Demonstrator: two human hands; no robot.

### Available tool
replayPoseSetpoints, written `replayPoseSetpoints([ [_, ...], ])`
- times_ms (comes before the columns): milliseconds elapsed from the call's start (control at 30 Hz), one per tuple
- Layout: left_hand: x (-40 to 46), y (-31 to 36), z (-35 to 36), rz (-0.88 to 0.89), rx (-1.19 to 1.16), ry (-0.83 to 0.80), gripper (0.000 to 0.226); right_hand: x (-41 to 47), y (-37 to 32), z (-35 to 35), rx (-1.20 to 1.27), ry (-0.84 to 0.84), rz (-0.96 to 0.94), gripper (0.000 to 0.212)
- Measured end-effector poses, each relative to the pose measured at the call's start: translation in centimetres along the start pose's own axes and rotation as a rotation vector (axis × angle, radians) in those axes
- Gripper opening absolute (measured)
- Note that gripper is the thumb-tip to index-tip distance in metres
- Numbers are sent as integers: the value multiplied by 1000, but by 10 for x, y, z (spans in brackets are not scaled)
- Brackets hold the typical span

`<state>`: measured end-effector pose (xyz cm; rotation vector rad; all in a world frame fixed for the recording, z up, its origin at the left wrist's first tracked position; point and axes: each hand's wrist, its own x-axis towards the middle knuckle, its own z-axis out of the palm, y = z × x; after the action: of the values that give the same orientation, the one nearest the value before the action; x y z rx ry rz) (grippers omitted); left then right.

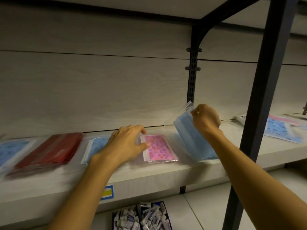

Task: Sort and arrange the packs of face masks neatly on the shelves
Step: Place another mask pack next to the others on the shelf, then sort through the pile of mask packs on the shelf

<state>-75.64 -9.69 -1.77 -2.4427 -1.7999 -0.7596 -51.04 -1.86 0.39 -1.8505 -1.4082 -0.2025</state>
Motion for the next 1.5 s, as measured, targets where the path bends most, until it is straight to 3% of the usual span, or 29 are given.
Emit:
replayPoseSetpoints([
  [233, -2, -8, -1, 26, -30, -27, 41, -4, 2, 15, -148, 47, -68, 28],
  [400, -12, -17, -5, 41, -66, -7, 40, -23, -21, 10, -54, 48, -191, 28],
  [567, -36, -21, -9, 71, -73, 117, 34, -73, -54, -3, 1, 54, -324, 30],
  [800, -64, -20, 9, 79, -155, 215, 31, -145, -66, -10, 37, -10, -269, 34],
  [1200, -89, 32, 24, 81, -202, 211, 28, -195, -9, -39, 97, 6, -176, 40],
  [1500, -90, 127, 39, 99, -241, 216, 30, -182, 85, -108, 91, 36, -133, 33],
])
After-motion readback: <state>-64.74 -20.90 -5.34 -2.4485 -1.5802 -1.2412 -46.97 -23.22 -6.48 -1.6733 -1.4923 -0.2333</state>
